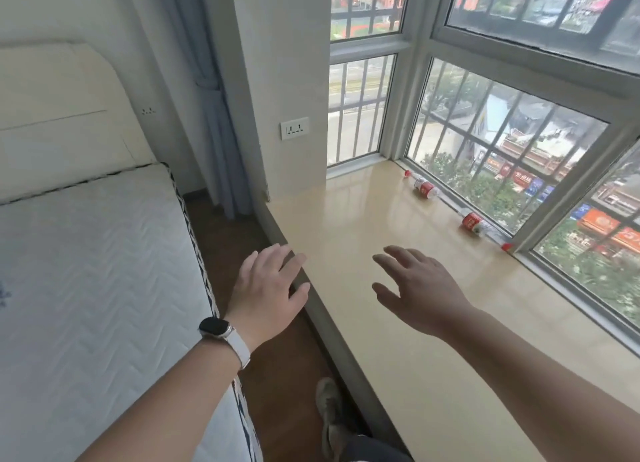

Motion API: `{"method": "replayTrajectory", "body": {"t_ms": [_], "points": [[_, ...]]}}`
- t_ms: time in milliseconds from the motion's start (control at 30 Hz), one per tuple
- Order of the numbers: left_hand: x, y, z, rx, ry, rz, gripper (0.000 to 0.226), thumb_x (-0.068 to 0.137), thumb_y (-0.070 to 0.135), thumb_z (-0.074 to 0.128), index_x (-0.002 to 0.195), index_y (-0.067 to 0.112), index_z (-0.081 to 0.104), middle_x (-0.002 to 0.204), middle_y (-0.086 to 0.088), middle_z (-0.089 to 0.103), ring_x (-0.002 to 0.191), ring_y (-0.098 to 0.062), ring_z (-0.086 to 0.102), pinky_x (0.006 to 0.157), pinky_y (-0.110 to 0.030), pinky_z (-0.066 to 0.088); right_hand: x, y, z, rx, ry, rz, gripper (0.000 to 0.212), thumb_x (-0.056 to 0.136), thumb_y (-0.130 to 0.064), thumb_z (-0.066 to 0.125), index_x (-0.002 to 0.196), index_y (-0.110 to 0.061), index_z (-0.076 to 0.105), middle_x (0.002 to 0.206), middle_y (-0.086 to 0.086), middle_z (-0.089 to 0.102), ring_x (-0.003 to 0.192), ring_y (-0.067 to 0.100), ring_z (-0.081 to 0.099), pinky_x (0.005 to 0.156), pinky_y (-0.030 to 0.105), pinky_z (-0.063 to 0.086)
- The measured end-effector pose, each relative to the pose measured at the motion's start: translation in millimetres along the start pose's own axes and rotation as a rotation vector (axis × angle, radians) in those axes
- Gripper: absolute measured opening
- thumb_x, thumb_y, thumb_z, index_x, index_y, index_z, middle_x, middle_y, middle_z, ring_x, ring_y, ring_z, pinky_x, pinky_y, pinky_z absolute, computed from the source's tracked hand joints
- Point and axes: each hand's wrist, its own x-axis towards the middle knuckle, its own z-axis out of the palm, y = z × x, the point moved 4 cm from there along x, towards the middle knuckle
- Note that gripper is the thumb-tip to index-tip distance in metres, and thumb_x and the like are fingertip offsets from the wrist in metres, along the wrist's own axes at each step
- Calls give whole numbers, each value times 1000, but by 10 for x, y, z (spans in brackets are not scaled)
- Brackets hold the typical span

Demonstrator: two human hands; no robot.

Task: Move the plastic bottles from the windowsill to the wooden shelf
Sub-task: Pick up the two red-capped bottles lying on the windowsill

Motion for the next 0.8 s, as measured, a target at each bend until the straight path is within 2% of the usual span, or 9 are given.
{"method": "replayTrajectory", "body": {"t_ms": [200,433,600,733,800], "points": [[663,-373,132,72,-15,0,48,89,46,46,125,19,63,130,-10,62,125,-32,55,106,-56,41,883,149,193,24,-19,-63,53,95,-54,42,141,-28,44,150,-1,42,136,24,38,108,38,31],[1711,-880,200,160,-77,-32,52,91,49,43,131,20,61,137,-8,59,131,-30,51,111,-53,36,1981,473,213,57,2,-55,50,92,-51,51,136,-26,51,143,1,51,129,26,48,102,39,38],[2386,-855,408,142,-97,-5,49,91,47,47,132,23,58,137,-6,58,133,-29,49,113,-51,33,2496,911,198,75,8,-2,50,91,-50,54,133,-24,54,140,4,55,125,28,52,100,40,41],[2766,-697,617,125,-103,44,50,91,49,44,131,24,60,136,-4,58,130,-28,51,111,-51,34,2724,1181,215,71,-24,26,54,90,-55,40,132,-25,53,141,3,54,126,28,51,101,41,41],[2901,-600,730,110,-115,74,50,90,49,44,129,23,61,134,-4,60,127,-27,53,110,-49,36,2751,1299,224,81,-25,48,52,90,-53,42,130,-24,54,139,3,55,125,29,52,98,40,42]]}}
